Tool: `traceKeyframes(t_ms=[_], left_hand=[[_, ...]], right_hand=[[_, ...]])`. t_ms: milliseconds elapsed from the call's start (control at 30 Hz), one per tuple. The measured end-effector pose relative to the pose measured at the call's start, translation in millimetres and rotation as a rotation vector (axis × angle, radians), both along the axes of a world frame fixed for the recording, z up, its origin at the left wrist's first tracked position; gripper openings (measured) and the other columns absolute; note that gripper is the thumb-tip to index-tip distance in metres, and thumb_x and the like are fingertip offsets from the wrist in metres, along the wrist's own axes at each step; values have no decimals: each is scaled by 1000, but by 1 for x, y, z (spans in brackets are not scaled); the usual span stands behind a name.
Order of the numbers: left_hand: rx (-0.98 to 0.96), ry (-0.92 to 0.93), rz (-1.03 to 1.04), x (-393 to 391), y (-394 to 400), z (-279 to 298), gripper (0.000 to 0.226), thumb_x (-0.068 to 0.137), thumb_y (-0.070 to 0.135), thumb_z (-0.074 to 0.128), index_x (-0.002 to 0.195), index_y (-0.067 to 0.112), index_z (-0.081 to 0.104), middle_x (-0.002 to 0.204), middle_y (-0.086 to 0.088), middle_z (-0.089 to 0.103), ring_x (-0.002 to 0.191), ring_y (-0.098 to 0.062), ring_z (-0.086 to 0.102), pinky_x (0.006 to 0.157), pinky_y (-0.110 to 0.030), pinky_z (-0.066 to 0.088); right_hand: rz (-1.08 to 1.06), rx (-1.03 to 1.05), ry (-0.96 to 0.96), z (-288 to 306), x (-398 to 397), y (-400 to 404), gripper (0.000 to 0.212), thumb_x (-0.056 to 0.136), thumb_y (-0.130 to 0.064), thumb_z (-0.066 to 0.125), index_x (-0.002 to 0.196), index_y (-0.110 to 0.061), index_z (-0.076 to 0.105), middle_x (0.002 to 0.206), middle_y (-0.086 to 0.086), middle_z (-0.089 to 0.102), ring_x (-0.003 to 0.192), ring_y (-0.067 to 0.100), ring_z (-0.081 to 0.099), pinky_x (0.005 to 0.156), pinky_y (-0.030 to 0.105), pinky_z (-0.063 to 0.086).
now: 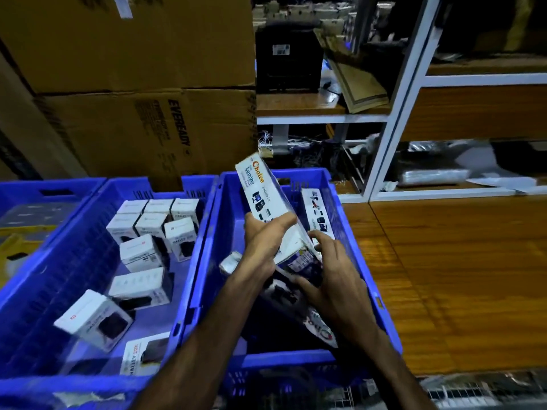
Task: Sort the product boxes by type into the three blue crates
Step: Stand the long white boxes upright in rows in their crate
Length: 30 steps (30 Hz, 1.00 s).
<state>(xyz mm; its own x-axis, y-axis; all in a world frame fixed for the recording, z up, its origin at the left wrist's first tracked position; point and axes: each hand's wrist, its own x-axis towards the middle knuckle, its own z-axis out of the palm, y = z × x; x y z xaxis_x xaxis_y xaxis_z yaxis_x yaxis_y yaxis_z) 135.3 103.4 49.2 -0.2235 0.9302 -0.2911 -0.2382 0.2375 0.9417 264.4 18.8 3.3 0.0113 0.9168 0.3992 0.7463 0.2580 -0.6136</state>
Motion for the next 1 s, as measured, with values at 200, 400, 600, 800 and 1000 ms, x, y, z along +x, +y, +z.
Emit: traceKeyframes(t_ms=[200,400,600,800,1000], left_hand=[[-125,-257,6,-2,-1,-1,65,69,18,82,127,5,57,107,-25,74,87,-37,78,60,-49,62],[11,-352,30,-20,7,8,81,77,23,89,145,12,46,124,-15,74,105,-31,75,68,-49,63],[404,422,142,-115,43,16,116,63,36,98,160,28,33,160,-1,41,141,-9,43,116,-26,35],[446,691,-240,-183,65,30,133,60,13,99,165,35,20,169,7,29,148,-6,35,118,-29,34],[402,496,-320,-177,36,30,94,53,18,102,136,16,58,123,2,75,112,-12,72,82,-21,60]], right_hand=[[47,-34,-181,8,13,15,110,64,-53,80,158,-35,24,141,0,45,128,24,50,97,41,52],[56,129,22,24,21,48,79,71,-10,77,144,-19,45,132,3,50,120,19,50,102,40,47],[241,-133,550,36,61,66,81,82,-23,86,149,-26,42,146,-2,57,136,18,54,110,39,48],[416,-341,854,58,91,76,71,90,10,63,151,-21,44,147,4,61,135,24,58,107,40,53],[373,-433,901,53,93,115,51,99,4,55,148,-12,48,143,14,62,130,32,61,107,51,51]])
